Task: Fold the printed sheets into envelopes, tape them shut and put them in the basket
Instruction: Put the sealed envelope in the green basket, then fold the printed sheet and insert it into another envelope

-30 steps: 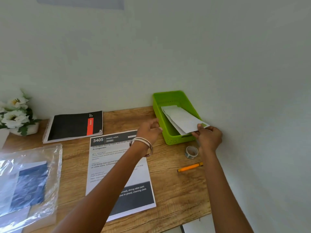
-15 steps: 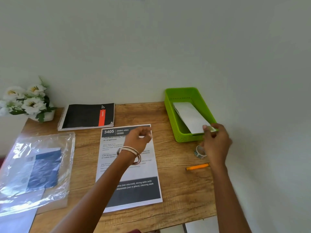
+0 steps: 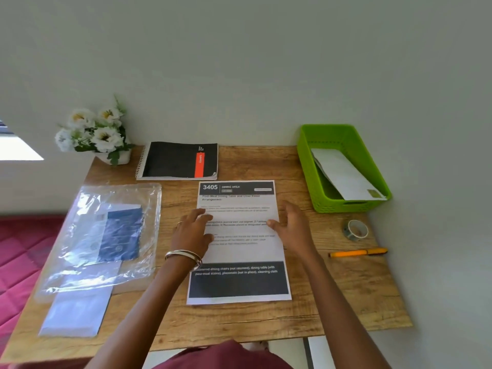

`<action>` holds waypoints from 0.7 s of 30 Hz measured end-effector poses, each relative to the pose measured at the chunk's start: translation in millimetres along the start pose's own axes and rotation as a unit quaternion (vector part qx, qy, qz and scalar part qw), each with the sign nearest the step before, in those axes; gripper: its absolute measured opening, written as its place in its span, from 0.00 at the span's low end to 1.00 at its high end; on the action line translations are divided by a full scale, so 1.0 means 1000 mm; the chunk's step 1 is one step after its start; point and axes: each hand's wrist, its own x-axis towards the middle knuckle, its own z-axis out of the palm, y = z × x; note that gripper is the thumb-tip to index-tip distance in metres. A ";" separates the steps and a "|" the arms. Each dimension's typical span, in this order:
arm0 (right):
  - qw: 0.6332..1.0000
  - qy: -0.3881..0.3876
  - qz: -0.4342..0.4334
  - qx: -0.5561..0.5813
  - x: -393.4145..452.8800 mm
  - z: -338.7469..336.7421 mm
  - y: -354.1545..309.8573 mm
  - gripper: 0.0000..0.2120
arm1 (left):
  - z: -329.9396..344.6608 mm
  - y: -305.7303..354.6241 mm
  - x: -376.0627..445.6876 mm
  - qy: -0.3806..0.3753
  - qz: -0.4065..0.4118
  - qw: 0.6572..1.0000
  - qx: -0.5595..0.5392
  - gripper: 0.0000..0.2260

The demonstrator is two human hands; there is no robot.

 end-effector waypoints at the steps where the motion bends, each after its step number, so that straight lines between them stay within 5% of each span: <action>1: 1.000 -0.002 -0.011 0.001 0.010 0.004 -0.003 0.27 | 0.000 -0.005 0.001 -0.003 -0.001 1.000 -0.005 0.23; 5: 0.999 -0.028 0.025 0.005 0.044 0.009 -0.020 0.38 | -0.002 -0.019 0.005 0.001 0.007 1.000 -0.025 0.27; 8: 0.991 0.006 0.071 0.113 0.062 0.014 -0.023 0.44 | -0.004 -0.023 0.009 -0.015 -0.005 0.999 -0.045 0.30; 11: 0.960 0.062 0.081 0.260 0.062 0.007 -0.031 0.31 | -0.005 -0.022 0.013 -0.027 -0.012 0.999 -0.041 0.35; 15: 0.964 0.044 0.041 0.260 0.056 0.001 -0.033 0.12 | -0.005 -0.019 0.014 -0.029 -0.027 0.998 -0.046 0.46; 21: 0.979 0.000 -0.015 0.203 0.041 -0.003 -0.014 0.14 | -0.005 -0.015 0.015 -0.003 -0.036 0.994 -0.102 0.60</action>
